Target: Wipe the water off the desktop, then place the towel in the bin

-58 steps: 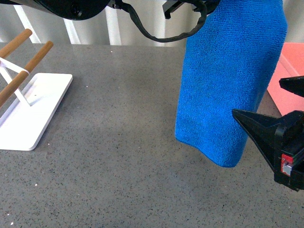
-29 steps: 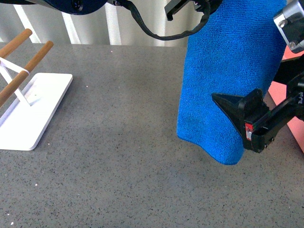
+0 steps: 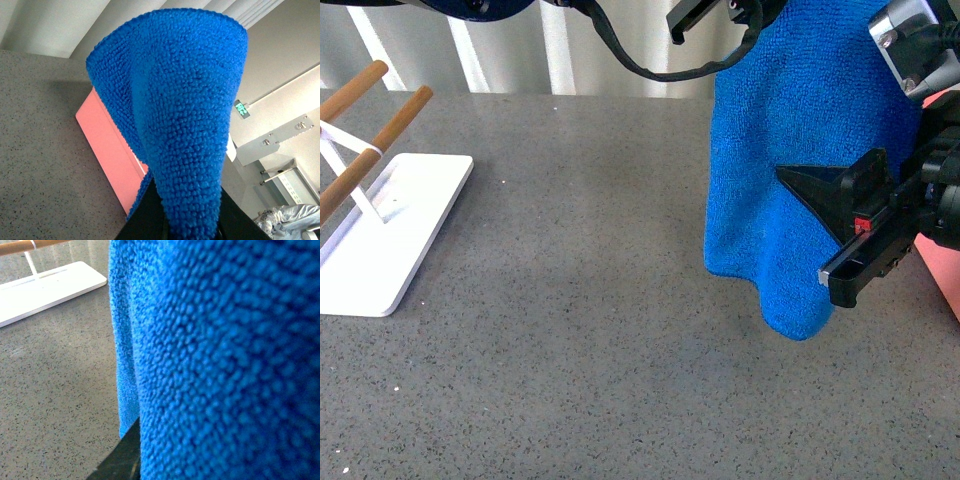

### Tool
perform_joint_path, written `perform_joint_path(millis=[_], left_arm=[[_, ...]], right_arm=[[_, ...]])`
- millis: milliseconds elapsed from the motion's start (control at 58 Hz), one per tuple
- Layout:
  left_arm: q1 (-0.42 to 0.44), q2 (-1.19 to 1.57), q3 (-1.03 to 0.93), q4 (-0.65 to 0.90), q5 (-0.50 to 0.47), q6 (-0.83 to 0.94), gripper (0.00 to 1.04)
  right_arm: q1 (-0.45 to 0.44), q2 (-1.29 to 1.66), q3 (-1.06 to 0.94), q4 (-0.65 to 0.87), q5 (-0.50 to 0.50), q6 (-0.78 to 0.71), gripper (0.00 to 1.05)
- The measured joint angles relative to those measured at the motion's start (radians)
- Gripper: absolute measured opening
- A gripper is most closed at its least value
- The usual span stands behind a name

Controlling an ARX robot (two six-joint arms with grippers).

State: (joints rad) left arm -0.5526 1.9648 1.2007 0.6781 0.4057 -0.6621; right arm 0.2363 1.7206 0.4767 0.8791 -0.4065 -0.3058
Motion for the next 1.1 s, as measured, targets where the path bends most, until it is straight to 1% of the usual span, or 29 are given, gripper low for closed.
perform_joint_path(millis=[52,104,138,414,449,552,673,742,759,794,811,845,863,932,949,1001,1104], left_arm=[[0.001,-0.004,0.0,-0.008,0.003,0.003,0.07],[0.002,-0.008,0.0,-0.013,0.006,0.006,0.07],[0.003,-0.01,0.0,-0.017,0.006,0.006,0.07],[0.015,-0.018,0.0,-0.069,0.01,0.035,0.07],[0.018,-0.019,0.0,-0.079,0.011,0.038,0.09],[0.03,-0.021,0.0,-0.105,0.008,0.061,0.24],[0.078,-0.021,0.0,-0.146,0.008,0.091,0.49],[0.098,-0.021,0.0,-0.168,0.0,0.113,0.56],[0.111,-0.02,0.0,-0.177,-0.005,0.119,0.6],[0.124,-0.018,0.0,-0.184,-0.006,0.125,0.64],[0.138,-0.017,0.0,-0.189,-0.008,0.13,0.67],[0.153,-0.015,0.0,-0.197,-0.013,0.139,0.71],[0.169,-0.014,0.0,-0.203,-0.016,0.145,0.74],[0.211,-0.013,-0.002,-0.217,-0.027,0.17,0.83],[0.237,-0.013,-0.005,-0.226,-0.031,0.186,0.89],[0.288,-0.014,-0.022,-0.238,-0.028,0.221,0.99],[0.364,-0.039,-0.08,-0.27,-0.01,0.302,0.98]], right_arm=[[0.0,0.0,0.0,0.001,0.0,-0.001,0.18],[0.0,0.0,-0.001,0.001,-0.003,-0.002,0.08],[-0.002,0.0,-0.001,0.001,-0.005,-0.003,0.04],[-0.04,-0.023,-0.02,-0.016,-0.022,-0.022,0.04],[-0.046,-0.027,-0.022,-0.02,-0.026,-0.025,0.04],[-0.073,-0.042,-0.026,-0.042,-0.042,-0.035,0.04],[-0.121,-0.061,-0.026,-0.069,-0.04,-0.039,0.04],[-0.139,-0.069,-0.026,-0.076,-0.042,-0.035,0.04],[-0.143,-0.071,-0.026,-0.077,-0.042,-0.034,0.04],[-0.151,-0.074,-0.025,-0.081,-0.041,-0.032,0.04],[-0.154,-0.076,-0.025,-0.082,-0.04,-0.032,0.04],[-0.161,-0.08,-0.025,-0.085,-0.04,-0.032,0.04],[-0.164,-0.081,-0.025,-0.087,-0.04,-0.032,0.04],[-0.175,-0.088,-0.024,-0.091,-0.04,-0.029,0.04],[-0.179,-0.091,-0.024,-0.092,-0.04,-0.029,0.04],[-0.187,-0.098,-0.023,-0.097,-0.039,-0.027,0.04],[-0.2,-0.116,-0.023,-0.105,-0.042,-0.027,0.04]])
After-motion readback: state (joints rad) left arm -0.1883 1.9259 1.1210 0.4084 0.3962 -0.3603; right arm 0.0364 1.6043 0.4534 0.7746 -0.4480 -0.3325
